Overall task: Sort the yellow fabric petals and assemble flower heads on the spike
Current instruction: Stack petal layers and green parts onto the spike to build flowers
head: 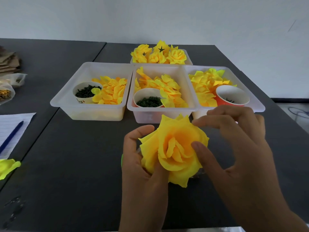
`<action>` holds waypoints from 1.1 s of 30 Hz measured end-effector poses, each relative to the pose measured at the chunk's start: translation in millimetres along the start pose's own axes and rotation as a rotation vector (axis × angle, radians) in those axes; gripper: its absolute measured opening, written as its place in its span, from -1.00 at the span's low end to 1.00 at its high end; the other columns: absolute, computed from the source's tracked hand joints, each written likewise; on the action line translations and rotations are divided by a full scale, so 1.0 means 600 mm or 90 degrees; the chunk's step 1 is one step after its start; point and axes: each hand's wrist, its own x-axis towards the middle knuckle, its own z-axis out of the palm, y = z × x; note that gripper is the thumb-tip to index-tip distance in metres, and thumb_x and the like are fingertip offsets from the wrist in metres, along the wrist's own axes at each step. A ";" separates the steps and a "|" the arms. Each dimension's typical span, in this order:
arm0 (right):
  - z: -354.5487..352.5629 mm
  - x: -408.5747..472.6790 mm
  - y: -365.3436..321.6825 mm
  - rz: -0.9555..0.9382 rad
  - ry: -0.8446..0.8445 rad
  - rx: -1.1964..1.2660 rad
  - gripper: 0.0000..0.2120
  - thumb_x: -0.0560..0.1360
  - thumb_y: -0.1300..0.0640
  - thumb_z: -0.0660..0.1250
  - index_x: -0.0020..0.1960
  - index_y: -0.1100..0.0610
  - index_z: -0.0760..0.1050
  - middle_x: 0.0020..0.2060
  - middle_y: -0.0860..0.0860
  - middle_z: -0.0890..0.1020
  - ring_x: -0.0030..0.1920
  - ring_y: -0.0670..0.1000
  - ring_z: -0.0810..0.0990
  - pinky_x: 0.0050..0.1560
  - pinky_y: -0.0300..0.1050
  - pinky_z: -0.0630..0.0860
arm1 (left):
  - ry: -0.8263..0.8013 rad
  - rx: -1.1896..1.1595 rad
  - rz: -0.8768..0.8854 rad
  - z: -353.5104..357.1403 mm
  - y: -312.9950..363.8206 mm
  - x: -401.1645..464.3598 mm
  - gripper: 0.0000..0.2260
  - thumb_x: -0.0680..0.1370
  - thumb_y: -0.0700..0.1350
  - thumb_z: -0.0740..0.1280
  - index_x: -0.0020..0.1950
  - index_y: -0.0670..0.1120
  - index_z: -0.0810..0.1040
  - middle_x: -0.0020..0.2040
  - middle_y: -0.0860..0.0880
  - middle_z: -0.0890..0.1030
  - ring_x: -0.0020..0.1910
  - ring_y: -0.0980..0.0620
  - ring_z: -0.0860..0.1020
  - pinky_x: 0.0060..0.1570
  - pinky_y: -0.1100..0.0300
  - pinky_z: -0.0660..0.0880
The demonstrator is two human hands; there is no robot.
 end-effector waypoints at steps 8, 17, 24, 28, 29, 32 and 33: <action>0.001 -0.007 -0.015 0.023 0.036 -0.018 -0.73 0.39 -0.10 0.29 -0.03 0.04 0.56 -0.05 -0.03 0.49 0.00 -0.05 0.41 -0.09 -0.32 0.35 | 0.052 0.018 0.067 0.008 0.006 -0.002 -0.56 0.36 -0.18 0.53 0.14 0.03 0.43 -0.16 0.17 0.66 -0.29 0.17 0.65 -0.43 0.32 0.53; 0.014 -0.008 -0.035 0.081 0.015 0.064 -0.78 0.37 -0.20 0.25 -0.08 -0.11 0.49 0.00 -0.08 0.49 0.03 -0.01 0.48 -0.14 -0.31 0.37 | 0.078 0.087 0.160 0.016 0.008 -0.005 -0.56 0.32 -0.14 0.47 0.14 0.01 0.41 -0.12 0.29 0.63 -0.30 0.25 0.63 -0.43 0.39 0.52; 0.027 -0.019 -0.033 0.089 -0.011 0.072 -0.74 0.40 -0.08 0.32 0.02 -0.02 0.63 0.08 -0.04 0.50 0.06 0.04 0.47 -0.10 -0.27 0.39 | 0.094 0.057 0.166 0.013 0.001 -0.009 -0.60 0.36 -0.20 0.44 0.13 0.05 0.41 -0.26 0.17 0.63 -0.44 0.12 0.58 -0.46 0.22 0.56; 0.022 -0.011 -0.027 0.122 -0.061 0.096 -0.73 0.34 -0.08 0.34 -0.01 -0.04 0.66 0.08 -0.06 0.50 0.09 0.04 0.47 -0.08 -0.15 0.44 | 0.096 0.110 0.200 0.013 0.000 -0.011 -0.64 0.38 -0.22 0.42 0.06 0.08 0.41 -0.30 0.23 0.58 -0.47 0.14 0.52 -0.45 0.26 0.52; 0.019 -0.009 -0.027 0.117 -0.064 0.103 -0.75 0.33 -0.07 0.35 -0.03 -0.05 0.65 0.08 -0.06 0.49 0.10 0.03 0.46 -0.07 -0.13 0.45 | 0.094 0.112 0.208 0.013 0.002 -0.010 -0.65 0.38 -0.23 0.41 0.05 0.07 0.41 -0.30 0.24 0.58 -0.48 0.18 0.51 -0.45 0.31 0.50; 0.019 -0.003 -0.026 0.082 -0.057 0.086 -0.81 0.32 0.02 0.40 -0.07 -0.04 0.65 0.09 -0.01 0.48 0.13 0.06 0.45 -0.07 -0.13 0.45 | 0.089 0.141 0.234 0.011 0.010 -0.007 -0.64 0.38 -0.27 0.40 0.04 0.06 0.39 -0.31 0.29 0.57 -0.52 0.21 0.47 -0.50 0.39 0.43; 0.022 -0.002 -0.025 0.067 -0.043 0.056 -0.82 0.32 0.05 0.41 -0.09 0.00 0.65 0.08 0.03 0.48 0.12 0.08 0.45 -0.09 -0.17 0.43 | 0.094 0.142 0.230 0.010 0.011 -0.009 -0.63 0.40 -0.28 0.41 0.05 0.07 0.39 -0.31 0.24 0.57 -0.53 0.17 0.47 -0.52 0.35 0.43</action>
